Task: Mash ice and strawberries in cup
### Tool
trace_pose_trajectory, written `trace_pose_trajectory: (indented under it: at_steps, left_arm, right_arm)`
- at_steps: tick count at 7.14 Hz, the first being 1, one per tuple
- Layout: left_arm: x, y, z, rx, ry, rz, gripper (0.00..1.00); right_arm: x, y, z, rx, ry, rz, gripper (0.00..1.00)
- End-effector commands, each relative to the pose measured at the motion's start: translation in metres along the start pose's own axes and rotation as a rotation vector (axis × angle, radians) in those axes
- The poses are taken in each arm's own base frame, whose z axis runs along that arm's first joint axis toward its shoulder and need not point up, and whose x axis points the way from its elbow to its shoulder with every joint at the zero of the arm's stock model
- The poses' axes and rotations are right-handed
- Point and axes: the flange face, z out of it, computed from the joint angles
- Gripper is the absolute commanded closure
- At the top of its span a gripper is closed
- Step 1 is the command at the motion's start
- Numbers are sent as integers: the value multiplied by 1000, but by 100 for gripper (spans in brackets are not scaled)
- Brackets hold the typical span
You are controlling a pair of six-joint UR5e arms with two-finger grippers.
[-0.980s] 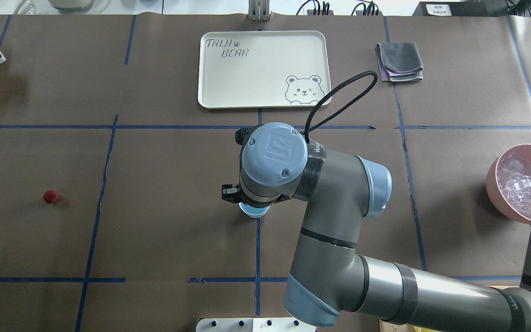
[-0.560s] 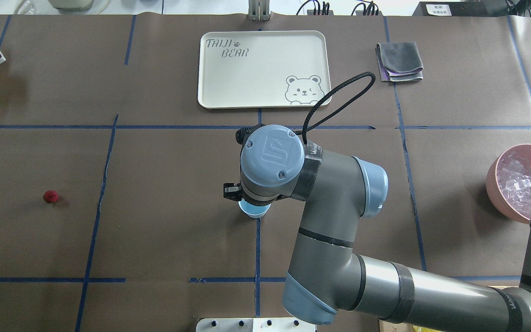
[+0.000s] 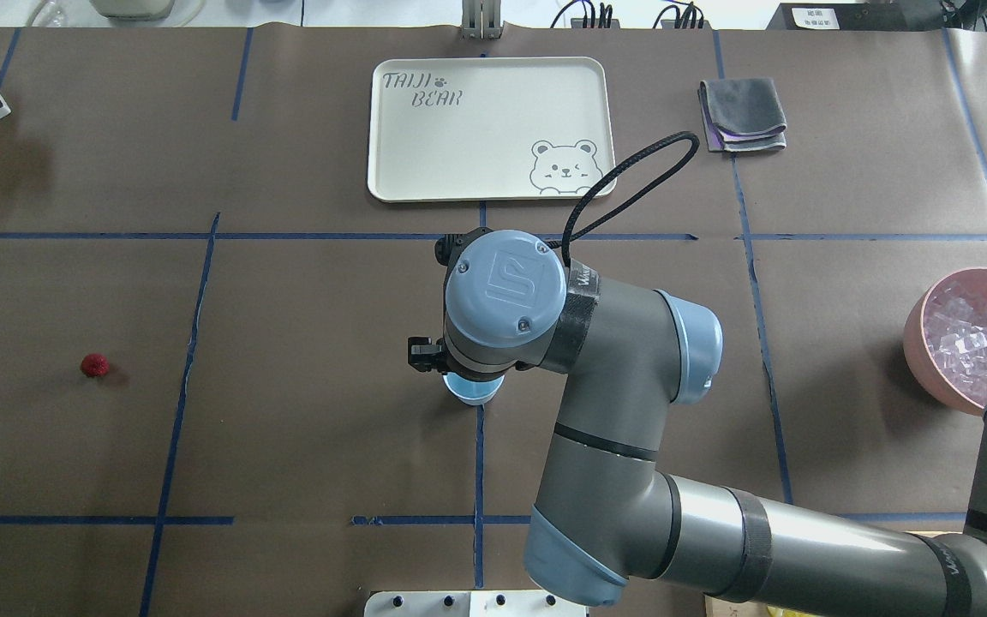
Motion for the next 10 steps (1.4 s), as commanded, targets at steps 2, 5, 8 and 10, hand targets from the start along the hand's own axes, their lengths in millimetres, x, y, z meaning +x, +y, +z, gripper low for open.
trace_pose_trajectory:
  at_steps: [2, 5, 8, 10]
  left_arm:
    - [0, 0, 0, 0, 0, 0, 0]
    - [3, -2, -2, 6, 0, 5, 0]
    - [6, -2, -6, 10, 0, 8, 0]
    - [7, -2, -7, 13, 0, 9, 0]
  right_arm:
    - [0, -1, -16, 35, -22, -2, 1]
    - [110, -64, -84, 183, -9, -9, 1]
    - [218, -52, -115, 204, 72, -107, 1]
    - [306, -59, -145, 141, 99, -92, 1]
